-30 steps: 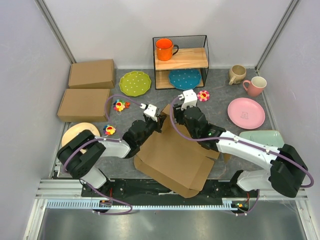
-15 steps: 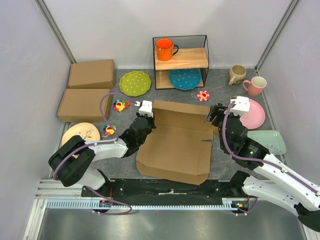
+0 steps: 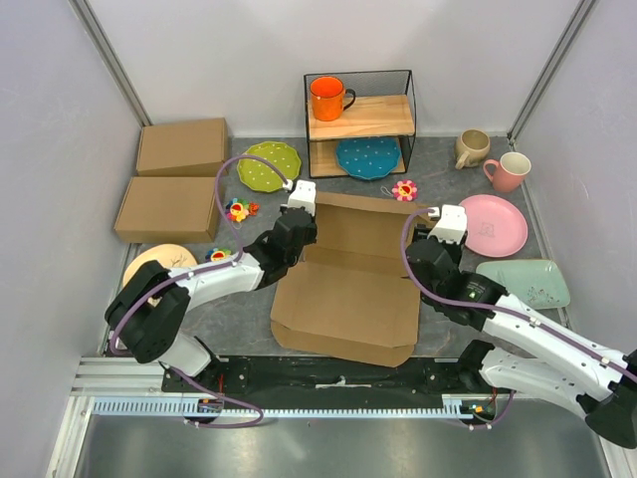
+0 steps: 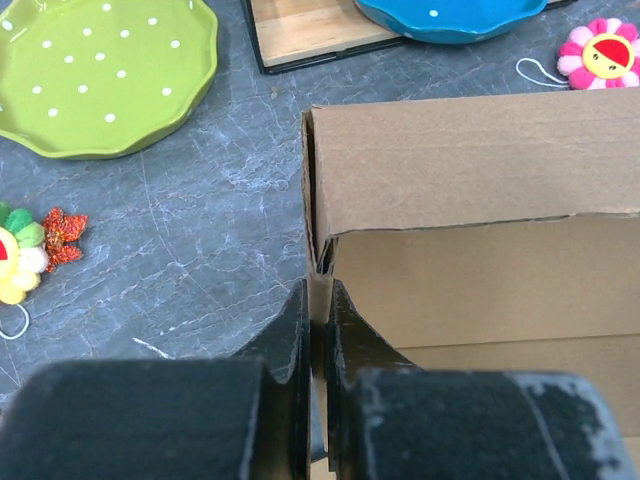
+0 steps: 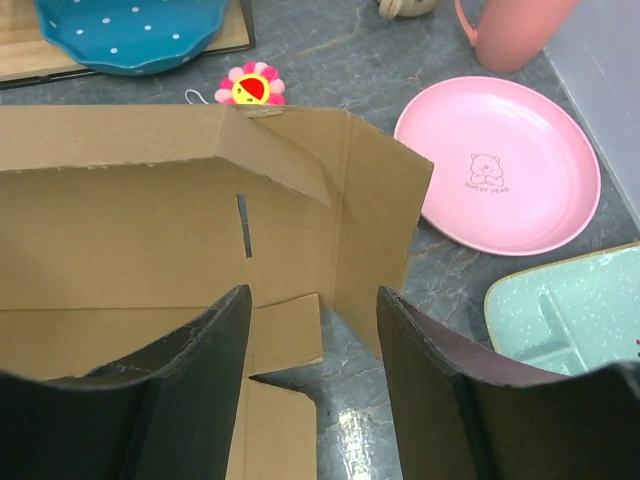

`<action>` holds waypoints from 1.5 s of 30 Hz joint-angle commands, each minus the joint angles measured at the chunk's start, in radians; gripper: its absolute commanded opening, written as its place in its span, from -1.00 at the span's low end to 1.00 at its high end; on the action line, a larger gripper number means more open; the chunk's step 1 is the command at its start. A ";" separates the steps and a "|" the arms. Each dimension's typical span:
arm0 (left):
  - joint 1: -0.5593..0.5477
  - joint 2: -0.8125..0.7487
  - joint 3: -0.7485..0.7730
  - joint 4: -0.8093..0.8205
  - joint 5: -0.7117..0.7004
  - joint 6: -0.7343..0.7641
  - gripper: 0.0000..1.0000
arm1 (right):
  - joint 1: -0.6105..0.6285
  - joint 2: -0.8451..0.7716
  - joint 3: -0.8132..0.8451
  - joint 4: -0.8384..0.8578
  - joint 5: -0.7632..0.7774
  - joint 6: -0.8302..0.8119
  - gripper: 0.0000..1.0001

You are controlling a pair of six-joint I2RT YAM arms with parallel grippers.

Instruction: Fold the paper box

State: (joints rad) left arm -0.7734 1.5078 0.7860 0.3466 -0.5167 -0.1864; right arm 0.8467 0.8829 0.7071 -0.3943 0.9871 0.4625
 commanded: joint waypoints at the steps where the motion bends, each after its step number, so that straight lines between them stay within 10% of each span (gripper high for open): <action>1: 0.017 0.040 0.010 -0.244 0.058 -0.059 -0.96 | -0.018 0.004 0.006 -0.038 0.007 0.108 0.20; 25: 0.040 0.048 0.070 -0.472 0.175 -0.128 -0.97 | -0.161 0.264 -0.230 0.213 -0.320 0.297 0.48; 45: 0.042 0.029 0.029 -0.460 0.191 -0.182 -0.96 | -0.181 0.315 -0.216 0.388 -0.484 0.220 -0.33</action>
State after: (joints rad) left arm -0.7258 1.5009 0.8837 0.1062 -0.4088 -0.3218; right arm 0.6571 1.1912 0.4782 -0.0910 0.5434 0.7166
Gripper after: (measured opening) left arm 0.054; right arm 0.370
